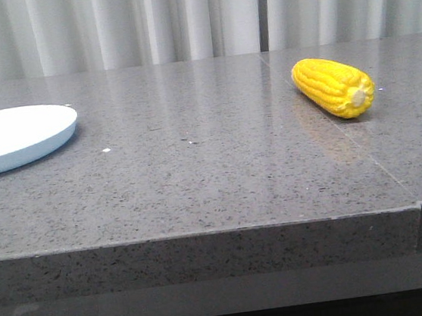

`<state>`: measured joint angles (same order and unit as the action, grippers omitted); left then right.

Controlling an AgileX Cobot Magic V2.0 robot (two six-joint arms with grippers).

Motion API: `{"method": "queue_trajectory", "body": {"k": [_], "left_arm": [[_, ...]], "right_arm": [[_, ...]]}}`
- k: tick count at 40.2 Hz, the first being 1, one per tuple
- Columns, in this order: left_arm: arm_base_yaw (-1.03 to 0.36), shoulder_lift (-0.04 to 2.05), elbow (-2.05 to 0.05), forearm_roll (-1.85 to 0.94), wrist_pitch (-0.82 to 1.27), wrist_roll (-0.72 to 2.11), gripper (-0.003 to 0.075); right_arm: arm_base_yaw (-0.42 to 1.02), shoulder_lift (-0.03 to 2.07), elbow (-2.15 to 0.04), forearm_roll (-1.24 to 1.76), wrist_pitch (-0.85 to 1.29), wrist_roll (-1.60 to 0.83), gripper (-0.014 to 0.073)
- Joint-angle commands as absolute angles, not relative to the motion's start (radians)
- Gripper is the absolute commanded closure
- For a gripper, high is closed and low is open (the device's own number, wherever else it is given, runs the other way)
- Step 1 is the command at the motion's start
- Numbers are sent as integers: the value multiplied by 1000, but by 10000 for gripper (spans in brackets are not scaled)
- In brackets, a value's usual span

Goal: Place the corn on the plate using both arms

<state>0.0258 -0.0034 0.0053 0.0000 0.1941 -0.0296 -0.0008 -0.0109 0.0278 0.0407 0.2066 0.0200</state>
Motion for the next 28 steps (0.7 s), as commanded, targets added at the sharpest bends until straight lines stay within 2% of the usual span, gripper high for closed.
{"method": "queue_trajectory", "body": {"k": [1, 5, 9, 15, 18, 24, 28], "left_arm": [[28, -23, 9, -13, 105, -40, 741], [28, -23, 9, -13, 46, -40, 741], [28, -23, 7, -13, -102, -40, 741], [28, -23, -27, -13, -307, -40, 740], [25, -19, -112, -9, -243, -40, 740], [25, 55, -323, 37, 98, -40, 741], [25, 151, -430, 47, 216, -25, 741]], "right_arm": [[-7, -23, 11, 38, 125, 16, 662], [-7, -23, 10, 38, 76, 16, 662], [-7, -23, -14, 38, 29, 16, 662], [-7, -23, -129, 38, 74, 16, 660], [-7, -17, -207, 38, 145, 16, 660], [-7, 63, -383, 43, 296, 17, 659], [-7, 168, -469, 63, 317, 48, 652]]}}
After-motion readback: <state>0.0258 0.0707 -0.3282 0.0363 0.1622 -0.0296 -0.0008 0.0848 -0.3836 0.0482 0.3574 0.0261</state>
